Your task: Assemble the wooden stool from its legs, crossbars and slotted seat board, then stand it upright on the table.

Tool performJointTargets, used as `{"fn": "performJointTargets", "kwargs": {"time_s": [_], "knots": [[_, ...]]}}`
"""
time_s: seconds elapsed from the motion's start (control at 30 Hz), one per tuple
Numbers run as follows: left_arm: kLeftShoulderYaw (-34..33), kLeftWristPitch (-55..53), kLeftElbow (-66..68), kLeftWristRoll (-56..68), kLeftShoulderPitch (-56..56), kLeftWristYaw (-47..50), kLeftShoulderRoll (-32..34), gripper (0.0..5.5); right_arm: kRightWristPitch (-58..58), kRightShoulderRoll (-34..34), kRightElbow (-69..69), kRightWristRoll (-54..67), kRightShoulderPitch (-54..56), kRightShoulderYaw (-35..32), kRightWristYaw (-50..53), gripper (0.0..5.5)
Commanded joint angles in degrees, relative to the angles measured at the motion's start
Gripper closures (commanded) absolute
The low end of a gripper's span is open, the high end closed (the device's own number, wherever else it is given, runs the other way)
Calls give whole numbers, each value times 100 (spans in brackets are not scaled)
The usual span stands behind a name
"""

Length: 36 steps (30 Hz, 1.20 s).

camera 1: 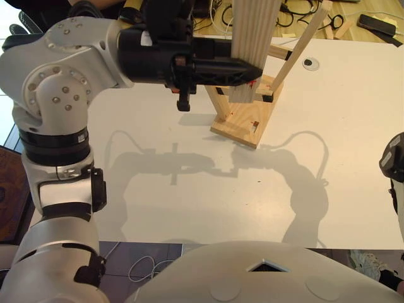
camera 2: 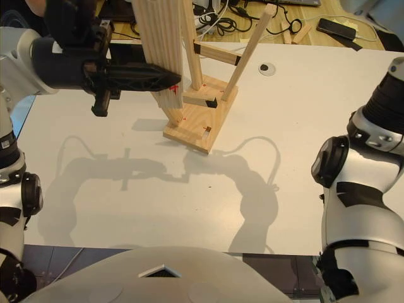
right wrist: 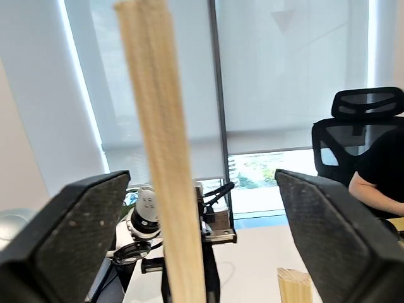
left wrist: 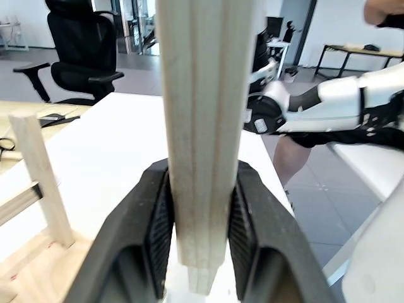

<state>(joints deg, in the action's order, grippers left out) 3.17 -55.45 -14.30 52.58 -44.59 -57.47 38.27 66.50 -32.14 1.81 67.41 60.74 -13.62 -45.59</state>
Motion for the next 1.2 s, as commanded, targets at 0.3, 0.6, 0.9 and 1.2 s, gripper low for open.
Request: {"fn": "performJointTargets", "kwargs": {"time_s": [0.3,0.6,0.9,1.2], "knots": [[461,345,85,-843,5,-952,532,448,430,-84,-114,346,312,55,123,179],[609,470,38,-1104,-6,-1179,452,448,707,95,171,633,50,130,383,345],[556,556,-139,-1072,99,-1149,390,448,513,293,354,721,-207,54,776,436],[-30,574,65,-1004,41,-426,93,323,141,230,641,627,-709,-141,1106,443]]}}
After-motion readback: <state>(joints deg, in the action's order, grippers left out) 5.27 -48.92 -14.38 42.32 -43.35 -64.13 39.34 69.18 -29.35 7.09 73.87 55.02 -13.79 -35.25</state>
